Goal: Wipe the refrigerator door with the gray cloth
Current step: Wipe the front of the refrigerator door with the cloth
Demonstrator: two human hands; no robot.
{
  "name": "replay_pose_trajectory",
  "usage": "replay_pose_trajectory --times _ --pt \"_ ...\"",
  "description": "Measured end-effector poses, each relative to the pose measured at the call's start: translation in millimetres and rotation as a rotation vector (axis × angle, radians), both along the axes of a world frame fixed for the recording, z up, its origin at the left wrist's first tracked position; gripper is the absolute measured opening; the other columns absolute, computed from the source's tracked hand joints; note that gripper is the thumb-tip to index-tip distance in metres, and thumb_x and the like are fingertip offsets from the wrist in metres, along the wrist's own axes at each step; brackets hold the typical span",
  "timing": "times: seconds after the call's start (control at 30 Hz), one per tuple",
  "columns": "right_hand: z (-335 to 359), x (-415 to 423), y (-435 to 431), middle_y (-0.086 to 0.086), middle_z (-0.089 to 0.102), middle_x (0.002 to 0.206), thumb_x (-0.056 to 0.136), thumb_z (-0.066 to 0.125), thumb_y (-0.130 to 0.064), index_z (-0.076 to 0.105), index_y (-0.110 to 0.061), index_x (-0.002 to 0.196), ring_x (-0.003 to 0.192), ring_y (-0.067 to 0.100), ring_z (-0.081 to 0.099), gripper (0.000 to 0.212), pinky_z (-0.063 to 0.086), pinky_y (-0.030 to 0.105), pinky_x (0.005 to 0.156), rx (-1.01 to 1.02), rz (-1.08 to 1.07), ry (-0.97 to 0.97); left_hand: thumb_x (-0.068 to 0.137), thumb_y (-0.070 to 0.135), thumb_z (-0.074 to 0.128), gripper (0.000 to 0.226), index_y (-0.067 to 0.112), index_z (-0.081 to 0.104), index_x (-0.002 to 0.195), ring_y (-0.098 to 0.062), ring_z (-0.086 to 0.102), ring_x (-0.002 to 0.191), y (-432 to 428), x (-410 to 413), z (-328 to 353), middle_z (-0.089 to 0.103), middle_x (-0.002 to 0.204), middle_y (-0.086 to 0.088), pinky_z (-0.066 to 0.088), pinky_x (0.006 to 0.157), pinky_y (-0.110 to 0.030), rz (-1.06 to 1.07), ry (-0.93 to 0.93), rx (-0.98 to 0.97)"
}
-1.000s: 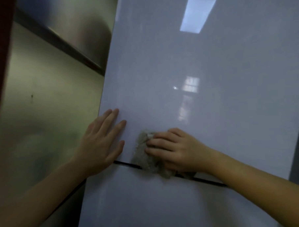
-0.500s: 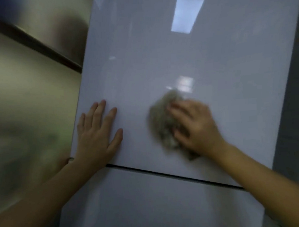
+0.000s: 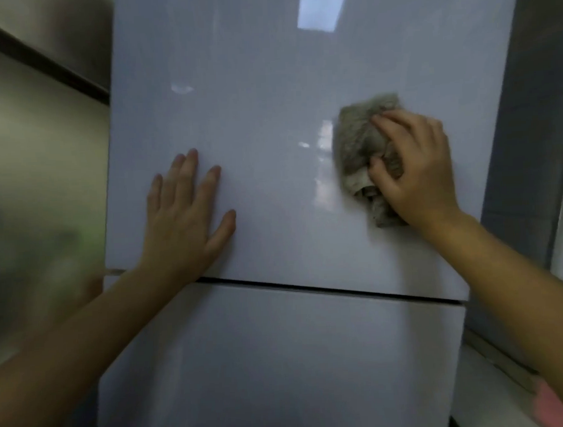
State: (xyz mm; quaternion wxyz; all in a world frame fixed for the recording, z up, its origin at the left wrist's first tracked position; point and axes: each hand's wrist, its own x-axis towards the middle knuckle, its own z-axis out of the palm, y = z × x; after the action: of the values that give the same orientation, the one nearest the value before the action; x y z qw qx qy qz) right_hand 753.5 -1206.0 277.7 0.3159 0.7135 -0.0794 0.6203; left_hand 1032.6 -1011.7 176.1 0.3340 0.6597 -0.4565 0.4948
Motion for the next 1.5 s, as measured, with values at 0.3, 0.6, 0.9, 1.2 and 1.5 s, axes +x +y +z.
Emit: replay_pose_trajectory --times 0.3,0.6,0.9,1.2,1.5 --pt "-88 -11 -12 0.015 0.058 0.141 0.099 0.052 -0.029 0.056 -0.012 0.141 0.127 0.035 0.053 0.045 0.042 0.044 0.101 -0.226 -0.033 0.387 0.097 0.048 0.036 0.064 0.014 0.041 0.15 -0.034 0.026 0.152 -19 -20 24 0.028 0.164 -0.017 0.022 0.122 -0.054 -0.001 -0.123 0.009" --pt "-71 -57 -26 0.013 0.06 0.143 0.097 0.056 -0.019 0.057 -0.01 0.142 0.131 0.031 0.054 0.046 0.047 0.044 0.1 -0.173 -0.087 0.417 0.098 0.041 0.042 0.058 0.011 0.046 0.148 -0.035 0.032 0.15 -13 -14 33 0.032 0.162 -0.018 0.028 0.12 -0.055 -0.024 -0.185 0.026" --pt "85 -90 -34 0.017 0.054 0.145 0.098 0.064 -0.024 0.05 -0.007 0.145 0.13 0.037 0.05 0.052 0.042 0.048 0.109 0.015 -0.166 0.244 0.094 0.03 0.048 0.052 0.003 0.056 0.138 -0.043 0.041 0.141 5 -18 60 0.04 0.154 -0.027 0.032 0.113 -0.055 -0.1 -0.16 0.122" --pt "98 -84 -2 0.017 0.058 0.132 0.087 0.077 -0.025 0.059 -0.006 0.131 0.121 0.034 0.051 0.051 0.045 0.044 0.105 0.311 -0.082 0.195 0.098 0.029 0.046 0.05 0.004 0.054 0.141 -0.042 0.04 0.144 33 -42 74 0.037 0.157 -0.024 0.037 0.11 -0.056 -0.148 0.042 0.286" --pt "38 -75 71 0.009 0.059 0.121 0.084 0.07 -0.01 0.064 -0.008 0.122 0.114 0.024 0.059 0.039 0.048 0.028 0.095 0.896 0.124 0.036 0.096 0.04 0.038 0.053 0.008 0.06 0.132 -0.04 0.061 0.116 90 -86 54 0.064 0.133 -0.016 0.048 0.091 -0.049 -0.127 0.423 0.568"
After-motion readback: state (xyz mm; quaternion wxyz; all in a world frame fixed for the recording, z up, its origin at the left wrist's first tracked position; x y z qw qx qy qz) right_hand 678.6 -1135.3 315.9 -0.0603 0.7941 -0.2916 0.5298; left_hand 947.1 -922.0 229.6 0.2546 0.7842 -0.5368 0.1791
